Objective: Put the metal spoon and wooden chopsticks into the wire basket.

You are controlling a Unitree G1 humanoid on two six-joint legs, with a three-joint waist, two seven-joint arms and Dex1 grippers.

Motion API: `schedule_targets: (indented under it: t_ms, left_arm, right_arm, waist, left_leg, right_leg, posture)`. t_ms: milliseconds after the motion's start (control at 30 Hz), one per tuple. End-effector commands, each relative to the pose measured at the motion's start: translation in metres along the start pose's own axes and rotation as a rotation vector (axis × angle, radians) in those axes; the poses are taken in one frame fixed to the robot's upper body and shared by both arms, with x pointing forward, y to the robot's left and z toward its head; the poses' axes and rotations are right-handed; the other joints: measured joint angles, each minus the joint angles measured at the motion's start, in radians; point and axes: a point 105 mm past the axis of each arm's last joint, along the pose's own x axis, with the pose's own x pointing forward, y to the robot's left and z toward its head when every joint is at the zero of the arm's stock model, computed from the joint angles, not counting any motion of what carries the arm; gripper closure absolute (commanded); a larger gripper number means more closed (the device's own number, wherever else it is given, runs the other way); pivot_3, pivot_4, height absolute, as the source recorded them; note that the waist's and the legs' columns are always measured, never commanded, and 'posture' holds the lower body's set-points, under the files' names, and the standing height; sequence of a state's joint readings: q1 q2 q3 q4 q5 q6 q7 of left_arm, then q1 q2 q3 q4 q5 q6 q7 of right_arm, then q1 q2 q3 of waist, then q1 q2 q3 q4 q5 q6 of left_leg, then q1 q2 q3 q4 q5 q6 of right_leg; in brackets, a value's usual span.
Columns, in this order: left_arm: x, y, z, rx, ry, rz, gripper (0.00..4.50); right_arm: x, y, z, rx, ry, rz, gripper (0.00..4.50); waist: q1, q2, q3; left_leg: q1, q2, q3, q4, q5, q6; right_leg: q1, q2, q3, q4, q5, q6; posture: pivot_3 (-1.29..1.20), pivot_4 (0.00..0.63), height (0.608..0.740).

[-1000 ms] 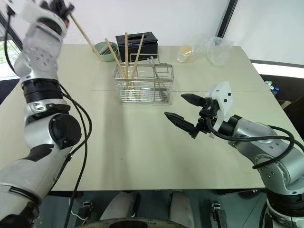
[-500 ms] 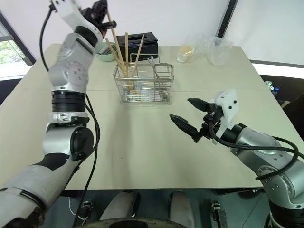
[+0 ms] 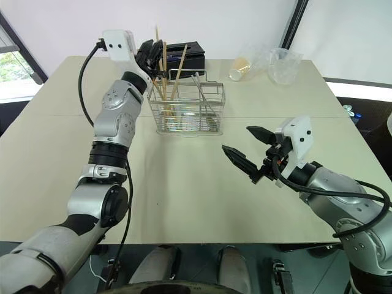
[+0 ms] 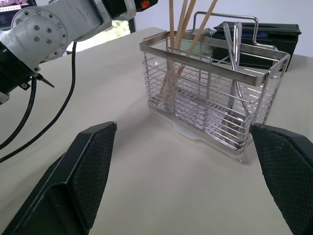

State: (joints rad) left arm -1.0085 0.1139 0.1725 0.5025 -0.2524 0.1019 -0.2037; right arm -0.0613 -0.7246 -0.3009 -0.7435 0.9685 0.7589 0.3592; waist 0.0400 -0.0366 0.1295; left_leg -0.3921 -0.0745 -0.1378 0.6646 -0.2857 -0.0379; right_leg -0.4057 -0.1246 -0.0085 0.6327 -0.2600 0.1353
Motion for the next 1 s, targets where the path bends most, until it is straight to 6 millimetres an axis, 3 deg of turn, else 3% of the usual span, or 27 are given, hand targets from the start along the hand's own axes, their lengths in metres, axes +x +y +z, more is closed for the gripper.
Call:
schedule_targets:
  t_ms: [33, 100, 367, 500, 600, 767, 1000]
  left_arm:
    - [-0.001, -0.004, 0.021, -0.009, -0.070, -0.013, 0.85]
    - [-0.003, -0.003, 0.024, -0.014, -0.071, -0.005, 0.09]
    - [-0.022, 0.012, 0.060, 0.054, -0.008, -0.157, 0.09]
    - [-0.057, 0.033, 0.078, 0.277, 0.081, -0.294, 0.09]
    - [-0.092, 0.054, 0.078, 0.441, 0.209, -0.366, 0.09]
    - [-0.136, 0.071, 0.079, 0.517, 0.365, -0.427, 0.09]
    - [-0.159, 0.081, 0.078, 0.517, 0.474, -0.376, 0.09]
  right_arm:
    - [0.001, 0.002, 0.011, -0.031, -0.036, 0.018, 0.00]
    - [0.002, 0.001, 0.011, -0.032, -0.036, 0.021, 0.00]
    - [0.006, -0.020, 0.018, -0.115, -0.022, 0.027, 0.00]
    - [0.004, -0.037, 0.024, -0.159, -0.006, 0.026, 0.00]
    - [0.002, -0.047, 0.025, -0.191, 0.017, 0.040, 0.00]
    - [0.002, -0.060, 0.026, -0.214, 0.030, 0.056, 0.00]
    - [0.019, -0.054, 0.021, -0.202, 0.021, 0.133, 0.00]
  waist:
    - [0.000, 0.000, 0.000]
    - [-0.001, 0.000, 0.000]
    - [-0.007, 0.003, 0.002]
    - [-0.026, 0.007, 0.003]
    - [-0.035, 0.008, 0.004]
    - [-0.027, 0.008, 0.005]
    - [-0.027, 0.009, 0.006]
  left_leg:
    - [0.000, 0.000, 0.000, 0.000, 0.000, 0.000]
    - [0.000, 0.000, 0.000, 0.000, 0.000, 0.000]
    - [0.001, 0.000, 0.000, 0.000, 0.000, 0.000]
    - [0.001, 0.001, 0.000, -0.001, 0.000, 0.000]
    - [0.001, 0.002, 0.000, -0.002, 0.000, 0.000]
    - [0.001, 0.002, 0.000, -0.002, 0.000, 0.000]
    - [0.001, 0.002, 0.000, -0.001, 0.000, 0.000]
  right_leg:
    - [0.000, 0.000, 0.000, 0.000, 0.000, 0.000]
    - [0.000, 0.000, 0.000, 0.000, 0.000, 0.000]
    - [0.000, 0.002, 0.000, 0.000, 0.000, 0.000]
    - [-0.001, 0.003, 0.000, 0.001, 0.000, -0.001]
    - [-0.001, 0.003, 0.001, 0.000, 0.000, -0.001]
    - [-0.001, 0.001, 0.001, -0.001, -0.001, -0.005]
    - [0.000, 0.001, 0.001, -0.001, -0.002, -0.006]
  posture:
    - [0.00, 0.150, 0.649]
    - [0.00, 0.150, 0.649]
    - [0.00, 0.150, 0.649]
    - [0.00, 0.150, 0.649]
    - [0.00, 0.150, 0.649]
    - [0.00, 0.150, 0.649]
    - [0.00, 0.150, 0.649]
